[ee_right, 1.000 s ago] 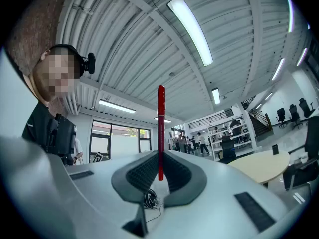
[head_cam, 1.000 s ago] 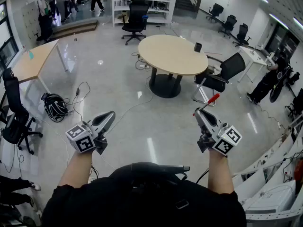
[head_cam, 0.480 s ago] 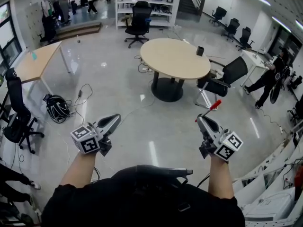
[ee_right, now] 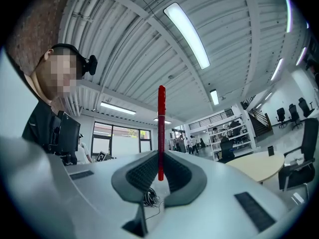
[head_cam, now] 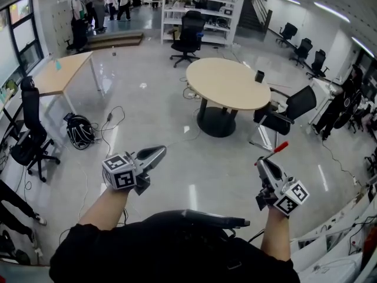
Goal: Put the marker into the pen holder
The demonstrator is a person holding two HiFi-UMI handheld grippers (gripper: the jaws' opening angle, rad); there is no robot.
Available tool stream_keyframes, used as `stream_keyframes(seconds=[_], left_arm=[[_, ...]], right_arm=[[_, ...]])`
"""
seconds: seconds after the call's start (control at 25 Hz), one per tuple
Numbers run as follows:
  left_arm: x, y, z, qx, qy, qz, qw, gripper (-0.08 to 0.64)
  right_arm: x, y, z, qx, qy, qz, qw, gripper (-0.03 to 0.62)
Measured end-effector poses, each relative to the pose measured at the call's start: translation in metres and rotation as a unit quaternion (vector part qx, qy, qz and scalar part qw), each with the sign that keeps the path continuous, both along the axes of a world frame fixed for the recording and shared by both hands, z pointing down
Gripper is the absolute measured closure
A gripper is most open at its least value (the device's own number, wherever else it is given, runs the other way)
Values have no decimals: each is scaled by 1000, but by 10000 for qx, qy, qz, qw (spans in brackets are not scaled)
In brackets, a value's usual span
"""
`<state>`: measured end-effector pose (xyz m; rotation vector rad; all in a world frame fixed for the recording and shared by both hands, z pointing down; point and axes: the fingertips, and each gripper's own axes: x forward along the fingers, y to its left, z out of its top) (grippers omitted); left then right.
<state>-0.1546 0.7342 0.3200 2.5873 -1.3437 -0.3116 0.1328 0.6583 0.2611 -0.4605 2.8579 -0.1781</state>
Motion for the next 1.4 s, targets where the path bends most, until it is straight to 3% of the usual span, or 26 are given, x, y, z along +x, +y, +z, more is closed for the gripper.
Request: stream_keyframes(seconds=[0.36, 0.64, 1.0, 1.4], left_arm=[[70, -13, 9, -64, 43, 116, 9999, 565], [80, -24, 12, -105, 34, 201, 9997, 565], [24, -74, 26, -29, 298, 508, 9983, 565], [-104, -166, 26, -18, 47, 929, 9957, 565]], right_arm=[[65, -1, 9, 70, 97, 7, 9999, 558], [76, -8, 17, -10, 142, 79, 9999, 558], [23, -41, 16, 70, 359, 399, 9985, 558], [-94, -113, 0, 55, 183, 896, 9958, 558]])
